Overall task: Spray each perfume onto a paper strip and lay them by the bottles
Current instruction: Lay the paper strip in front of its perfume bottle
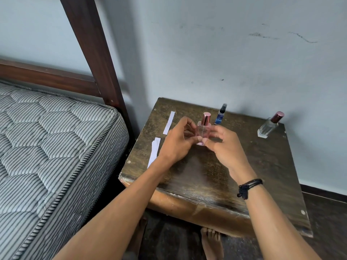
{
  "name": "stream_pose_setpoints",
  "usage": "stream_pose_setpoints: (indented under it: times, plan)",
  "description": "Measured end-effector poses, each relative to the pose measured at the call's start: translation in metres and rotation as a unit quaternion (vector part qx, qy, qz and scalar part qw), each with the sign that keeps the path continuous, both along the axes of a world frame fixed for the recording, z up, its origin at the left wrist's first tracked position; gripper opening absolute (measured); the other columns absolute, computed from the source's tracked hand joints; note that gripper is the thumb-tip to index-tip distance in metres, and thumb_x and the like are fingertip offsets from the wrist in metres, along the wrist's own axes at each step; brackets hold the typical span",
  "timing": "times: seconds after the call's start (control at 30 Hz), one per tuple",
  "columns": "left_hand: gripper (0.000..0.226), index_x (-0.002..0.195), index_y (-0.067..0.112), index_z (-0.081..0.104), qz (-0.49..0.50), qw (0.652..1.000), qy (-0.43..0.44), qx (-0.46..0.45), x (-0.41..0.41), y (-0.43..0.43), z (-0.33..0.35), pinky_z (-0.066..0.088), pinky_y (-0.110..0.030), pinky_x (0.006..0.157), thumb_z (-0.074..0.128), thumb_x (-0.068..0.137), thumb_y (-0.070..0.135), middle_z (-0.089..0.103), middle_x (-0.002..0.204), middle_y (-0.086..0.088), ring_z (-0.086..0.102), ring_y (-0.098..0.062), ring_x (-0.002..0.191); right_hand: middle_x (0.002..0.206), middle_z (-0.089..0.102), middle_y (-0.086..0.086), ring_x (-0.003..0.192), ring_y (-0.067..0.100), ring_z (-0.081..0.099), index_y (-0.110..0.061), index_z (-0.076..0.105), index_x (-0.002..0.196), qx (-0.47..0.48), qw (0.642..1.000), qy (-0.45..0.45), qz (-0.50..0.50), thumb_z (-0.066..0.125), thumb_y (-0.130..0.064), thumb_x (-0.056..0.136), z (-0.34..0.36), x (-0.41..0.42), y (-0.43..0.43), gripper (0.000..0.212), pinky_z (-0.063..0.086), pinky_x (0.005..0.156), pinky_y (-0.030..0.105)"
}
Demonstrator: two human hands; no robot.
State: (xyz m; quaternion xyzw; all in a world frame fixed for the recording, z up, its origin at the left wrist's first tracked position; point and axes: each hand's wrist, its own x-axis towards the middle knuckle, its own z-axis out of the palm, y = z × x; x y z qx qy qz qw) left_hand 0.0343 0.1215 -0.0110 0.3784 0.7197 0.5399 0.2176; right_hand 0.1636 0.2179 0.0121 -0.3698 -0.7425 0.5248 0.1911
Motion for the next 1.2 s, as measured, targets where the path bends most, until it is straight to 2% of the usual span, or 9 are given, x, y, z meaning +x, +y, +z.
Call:
stream_pose_setpoints:
  times: [0.13, 0.3, 0.43, 0.63, 0.77, 0.9, 0.97, 1.07, 1.2]
  plan:
    - [0.032, 0.102, 0.016, 0.056, 0.013, 1.0, 0.006, 0.002, -0.015, -0.004, 0.006, 0.058, -0.024, 0.083, 0.08, 0.083, 0.007, 0.072, 0.1, -0.003, 0.072, -0.013, 0.09, 0.111, 0.073, -0.012, 0.102, 0.005, 0.067, -0.029, 0.069, 0.116, 0.035, 0.999, 0.023, -0.013, 0.072, -0.014, 0.094, -0.004, -0.015, -0.009, 0.026, 0.055, 0.093, 0.035]
    - [0.028, 0.101, 0.026, 0.056, 0.053, 0.998, 0.029, 0.001, -0.036, -0.009, 0.011, 0.051, -0.008, 0.076, 0.074, 0.088, 0.009, 0.072, 0.102, 0.004, 0.07, -0.003, 0.093, 0.113, 0.073, -0.015, 0.103, -0.003, 0.066, -0.026, 0.069, 0.122, 0.059, 0.997, 0.048, -0.02, 0.071, -0.013, 0.095, -0.009, -0.047, -0.012, 0.031, 0.054, 0.097, 0.031]
    - [0.025, 0.108, 0.022, 0.063, 0.079, 0.996, 0.028, 0.028, -0.058, -0.008, 0.009, 0.053, -0.02, 0.093, 0.062, 0.094, 0.001, 0.073, 0.108, 0.006, 0.068, -0.003, 0.103, 0.113, 0.073, -0.014, 0.103, 0.003, 0.067, -0.027, 0.07, 0.119, 0.086, 0.994, 0.065, -0.011, 0.073, -0.014, 0.094, -0.011, -0.077, -0.005, 0.029, 0.052, 0.097, 0.029]
    - [0.041, 0.127, 0.019, 0.064, 0.054, 0.998, 0.035, 0.018, -0.086, -0.009, 0.003, 0.046, -0.02, 0.105, 0.05, 0.097, -0.004, 0.071, 0.123, 0.011, 0.061, 0.002, 0.118, 0.108, 0.072, -0.015, 0.101, 0.0, 0.066, -0.026, 0.069, 0.119, 0.105, 0.99, 0.092, -0.001, 0.072, -0.012, 0.094, -0.02, -0.109, 0.012, 0.029, 0.046, 0.088, 0.014]
    - [0.054, 0.137, 0.024, 0.06, 0.034, 0.999, 0.025, -0.007, -0.092, -0.009, -0.003, 0.04, -0.018, 0.108, 0.044, 0.095, -0.007, 0.067, 0.131, 0.008, 0.056, 0.001, 0.127, 0.108, 0.072, -0.014, 0.103, 0.002, 0.067, -0.027, 0.069, 0.118, 0.107, 0.989, 0.101, 0.0, 0.073, -0.011, 0.094, -0.031, -0.121, 0.02, 0.029, 0.05, 0.093, 0.021]
    - [0.061, 0.141, 0.027, 0.056, 0.042, 0.999, 0.005, -0.017, -0.093, -0.01, -0.005, 0.038, -0.007, 0.101, 0.043, 0.094, -0.01, 0.065, 0.131, 0.009, 0.054, 0.004, 0.125, 0.109, 0.073, -0.01, 0.102, 0.004, 0.068, -0.024, 0.07, 0.12, 0.109, 0.989, 0.101, -0.001, 0.073, -0.01, 0.093, -0.036, -0.131, 0.023, 0.03, 0.051, 0.094, 0.022]
    - [0.061, 0.141, 0.027, 0.056, 0.048, 0.999, -0.003, -0.008, -0.092, -0.01, -0.006, 0.039, -0.01, 0.103, 0.044, 0.094, -0.01, 0.066, 0.128, 0.01, 0.055, 0.004, 0.124, 0.11, 0.074, -0.009, 0.102, 0.005, 0.069, -0.024, 0.071, 0.121, 0.113, 0.989, 0.096, -0.001, 0.074, -0.011, 0.093, -0.039, -0.134, 0.024, 0.031, 0.051, 0.093, 0.023]
    - [0.061, 0.141, 0.024, 0.056, 0.052, 0.998, -0.018, 0.005, -0.094, -0.01, -0.011, 0.04, -0.024, 0.113, 0.045, 0.093, -0.012, 0.066, 0.131, 0.006, 0.057, -0.001, 0.127, 0.11, 0.076, -0.008, 0.102, 0.005, 0.069, -0.026, 0.071, 0.124, 0.114, 0.99, 0.089, 0.0, 0.074, -0.014, 0.092, -0.043, -0.138, 0.024, 0.034, 0.051, 0.091, 0.023]
    - [0.063, 0.141, 0.025, 0.056, 0.059, 0.998, -0.031, 0.006, -0.095, -0.011, -0.015, 0.04, -0.034, 0.116, 0.046, 0.091, -0.011, 0.067, 0.131, 0.004, 0.057, -0.004, 0.128, 0.111, 0.076, -0.012, 0.105, 0.006, 0.069, -0.034, 0.069, 0.126, 0.121, 0.99, 0.074, -0.004, 0.073, -0.018, 0.093, -0.048, -0.142, 0.024, 0.037, 0.055, 0.097, 0.032]
